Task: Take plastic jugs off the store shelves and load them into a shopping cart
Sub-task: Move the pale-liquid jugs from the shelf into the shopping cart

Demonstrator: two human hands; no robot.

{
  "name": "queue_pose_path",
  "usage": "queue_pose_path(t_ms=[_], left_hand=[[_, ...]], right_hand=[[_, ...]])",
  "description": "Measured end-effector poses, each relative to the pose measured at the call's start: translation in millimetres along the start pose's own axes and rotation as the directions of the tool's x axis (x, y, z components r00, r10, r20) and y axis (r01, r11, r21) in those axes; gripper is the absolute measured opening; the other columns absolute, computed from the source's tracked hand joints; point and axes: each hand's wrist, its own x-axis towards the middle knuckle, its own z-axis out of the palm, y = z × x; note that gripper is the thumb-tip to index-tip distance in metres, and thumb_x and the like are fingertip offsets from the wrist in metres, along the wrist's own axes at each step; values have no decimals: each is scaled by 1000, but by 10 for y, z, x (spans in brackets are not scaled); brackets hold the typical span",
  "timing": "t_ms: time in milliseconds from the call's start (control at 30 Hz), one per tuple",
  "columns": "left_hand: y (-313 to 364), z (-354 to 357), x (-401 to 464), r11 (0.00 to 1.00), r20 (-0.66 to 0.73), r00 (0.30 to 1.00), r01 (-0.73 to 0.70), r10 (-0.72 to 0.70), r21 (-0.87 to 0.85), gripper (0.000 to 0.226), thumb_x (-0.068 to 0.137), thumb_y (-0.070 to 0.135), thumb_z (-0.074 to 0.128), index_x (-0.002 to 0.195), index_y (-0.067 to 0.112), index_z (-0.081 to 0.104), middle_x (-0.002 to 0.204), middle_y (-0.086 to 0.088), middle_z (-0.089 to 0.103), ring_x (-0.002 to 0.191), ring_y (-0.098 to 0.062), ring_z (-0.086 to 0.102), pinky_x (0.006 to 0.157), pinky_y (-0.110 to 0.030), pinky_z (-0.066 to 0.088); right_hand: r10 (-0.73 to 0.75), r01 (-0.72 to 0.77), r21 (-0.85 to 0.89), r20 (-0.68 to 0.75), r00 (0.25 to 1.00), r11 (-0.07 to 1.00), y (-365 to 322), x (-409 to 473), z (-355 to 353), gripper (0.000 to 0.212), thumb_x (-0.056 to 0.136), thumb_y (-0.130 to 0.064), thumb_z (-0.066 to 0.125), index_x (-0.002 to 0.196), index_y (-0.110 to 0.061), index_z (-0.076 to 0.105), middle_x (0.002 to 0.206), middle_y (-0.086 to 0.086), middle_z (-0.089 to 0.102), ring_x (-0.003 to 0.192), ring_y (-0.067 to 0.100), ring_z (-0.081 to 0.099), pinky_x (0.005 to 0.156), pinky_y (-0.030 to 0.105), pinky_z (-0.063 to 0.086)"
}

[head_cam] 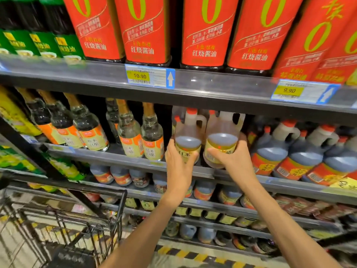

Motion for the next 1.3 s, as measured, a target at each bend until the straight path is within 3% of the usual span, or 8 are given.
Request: queue_pose_path(t_ms=[133,300,433,533,633,733,900,1300], left_hand=[[17,30,-51,996,-55,996,-66,70,67,79,102,44,59,160,13,16,161,-1,25,149,-15,26,121,-34,31],[-89,86,-43,986,-133,985,-96,114,133,78,101,36,61,160,10,17,154,-3,25,144,-12,32,115,-29,38],[-141,141,-59,984,-132,987,-68,90,162,81,102,40,57,162,12,10,163,-5,18,152,-18,17,121,-29,23],[-139,169,-101,979,-158,982,-76,106,188,79,105,42,52,163,13,7,166,-3,17,153,-13,9,123,-25,10],[-132,182,-119,972,-204,971,-81,127,221,78,104,37,53,162,9,9,164,-6,25,151,-18,16,123,-27,15],[-113,214,-138,975,-245,963,-57,110,214,76,103,32,54,162,8,11,165,-6,22,153,-19,17,124,-24,12],[-115,235,-174,982,-295,948,-67,118,178,78,102,29,58,161,7,12,159,-9,21,150,-24,27,118,-47,36],[-134,172,-150,967,-259,958,-54,120,249,75,104,26,53,162,8,9,161,-9,25,152,-23,21,125,-35,22]], right_hand=[[-41,41,-18,3,999,999,247,63,133,29,78,-17,90,100,-21,71,96,-2,79,90,7,75,77,25,60],[-12,12,-90,1,1000,996,419,101,248,66,69,-58,87,115,-20,60,115,7,67,104,12,69,86,38,62],[-34,31,-131,-18,999,991,395,72,250,41,78,-40,88,99,-33,54,111,3,66,98,2,67,79,18,57],[-59,56,-139,-16,998,989,338,18,258,44,78,-39,87,97,-33,47,107,1,61,101,3,66,81,19,56],[-72,71,-98,-6,997,993,245,-56,254,43,84,-13,84,86,-31,46,88,-13,54,80,-25,58,68,1,45],[-93,93,-85,-1,996,992,220,-66,268,41,83,-11,85,84,-32,51,86,-18,58,76,-24,59,67,1,45],[-119,120,-83,12,993,989,233,-74,319,42,82,-14,86,80,-31,48,84,-16,55,76,-25,57,67,2,47],[-74,86,-114,110,991,990,412,38,222,63,82,-29,86,127,-19,43,112,-18,58,97,-23,57,79,3,47]])
